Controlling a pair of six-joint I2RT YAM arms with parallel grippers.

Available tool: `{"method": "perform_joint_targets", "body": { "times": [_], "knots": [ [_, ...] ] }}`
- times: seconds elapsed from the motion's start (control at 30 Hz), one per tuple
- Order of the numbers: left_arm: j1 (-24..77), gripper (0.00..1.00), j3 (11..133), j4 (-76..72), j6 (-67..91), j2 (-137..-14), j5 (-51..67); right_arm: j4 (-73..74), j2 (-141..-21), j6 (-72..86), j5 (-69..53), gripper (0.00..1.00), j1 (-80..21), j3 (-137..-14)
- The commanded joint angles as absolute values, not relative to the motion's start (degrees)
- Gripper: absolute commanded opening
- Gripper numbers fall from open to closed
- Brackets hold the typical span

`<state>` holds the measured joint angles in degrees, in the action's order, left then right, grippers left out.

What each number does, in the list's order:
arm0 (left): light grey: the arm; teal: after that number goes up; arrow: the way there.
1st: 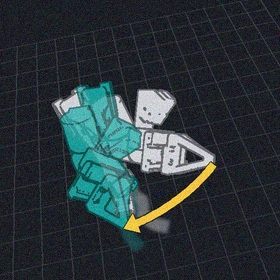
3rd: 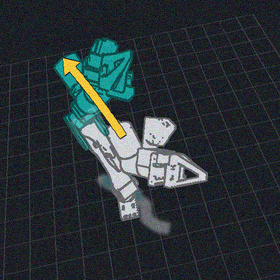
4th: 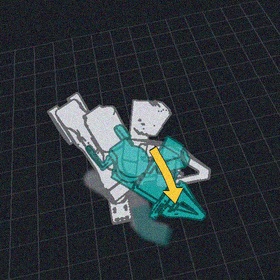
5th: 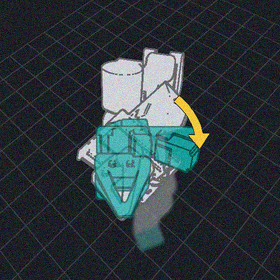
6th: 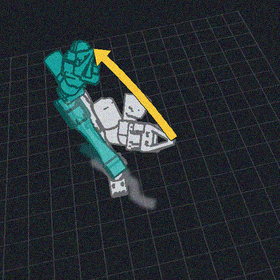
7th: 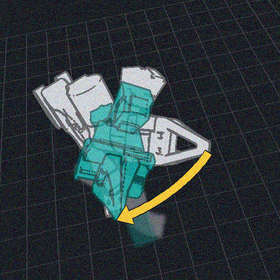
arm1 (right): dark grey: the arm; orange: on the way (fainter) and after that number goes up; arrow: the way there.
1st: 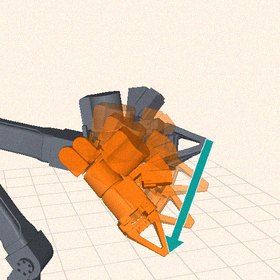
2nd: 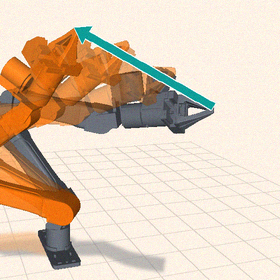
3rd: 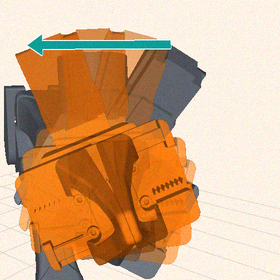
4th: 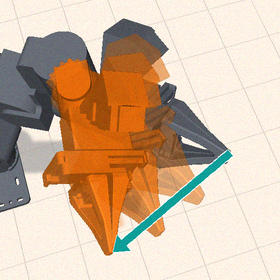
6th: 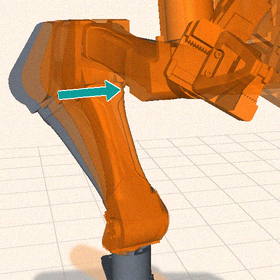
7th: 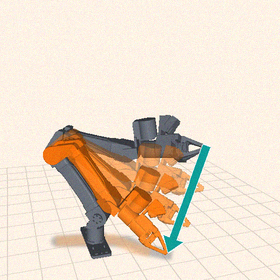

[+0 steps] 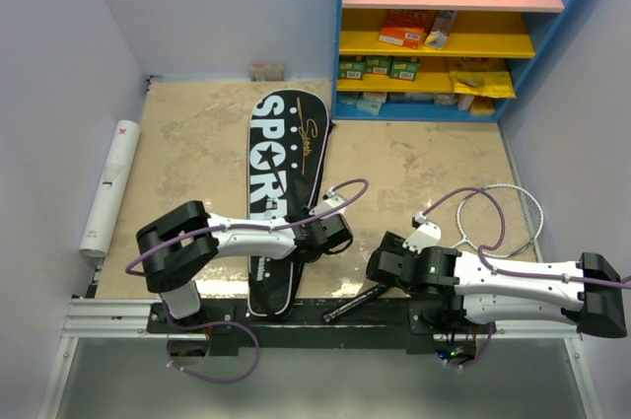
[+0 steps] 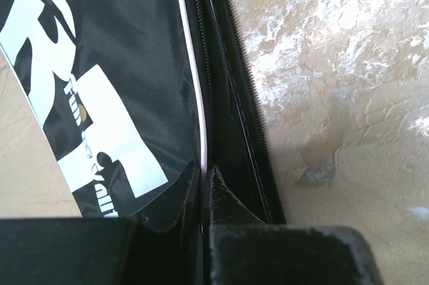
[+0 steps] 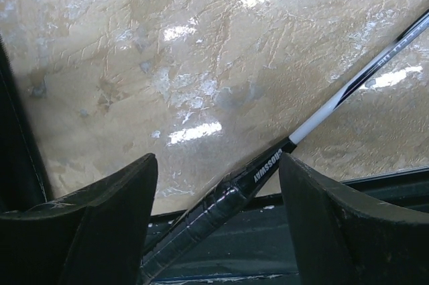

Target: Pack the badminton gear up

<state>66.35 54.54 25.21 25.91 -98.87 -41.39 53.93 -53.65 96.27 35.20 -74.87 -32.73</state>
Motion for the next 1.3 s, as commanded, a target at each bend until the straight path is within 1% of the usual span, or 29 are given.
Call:
{"method": "perform_joint_targets", "body": {
  "times": [0.0, 0.2, 0.4, 0.53, 0.67, 0.8, 0.9, 1.13, 1.27],
  "knots": [
    [66.6, 0.00, 53.5, 25.1, 25.7, -92.7, -41.8, 56.7, -55.1, 100.4, 38.3, 0.75, -74.7, -34.3],
    [66.6, 0.00, 50.7, 22.9, 24.4, -83.9, -37.8, 62.9, -56.8, 108.1, 38.5, 0.74, -74.6, -35.8],
    [66.6, 0.00, 48.7, 22.2, 23.4, -79.5, -37.3, 61.4, -55.4, 111.3, 34.7, 0.74, -74.7, -34.0],
    [66.6, 0.00, 46.7, 19.9, 23.2, -76.9, -35.2, 62.1, -58.9, 114.9, 32.2, 0.73, -74.7, -34.9],
    [66.6, 0.00, 44.3, 17.6, 23.8, -74.9, -33.4, 64.8, -65.3, 119.8, 28.7, 0.70, -74.7, -37.3],
    [66.6, 0.00, 43.3, 16.3, 23.6, -73.1, -33.3, 62.1, -67.1, 123.7, 25.8, 0.69, -74.7, -36.8],
    [66.6, 0.00, 42.8, 15.3, 23.6, -71.4, -32.4, 59.3, -67.8, 126.3, 24.6, 0.66, -74.7, -35.3],
    [66.7, 0.00, 41.4, 14.0, 23.6, -69.8, -30.1, 55.3, -70.5, 127.8, 26.0, 0.55, -74.7, -34.7],
    [66.8, 0.00, 40.6, 13.7, 23.8, -68.9, -30.1, 52.5, -74.4, 126.0, 26.8, 0.54, -73.7, -35.5]
  ]
}}
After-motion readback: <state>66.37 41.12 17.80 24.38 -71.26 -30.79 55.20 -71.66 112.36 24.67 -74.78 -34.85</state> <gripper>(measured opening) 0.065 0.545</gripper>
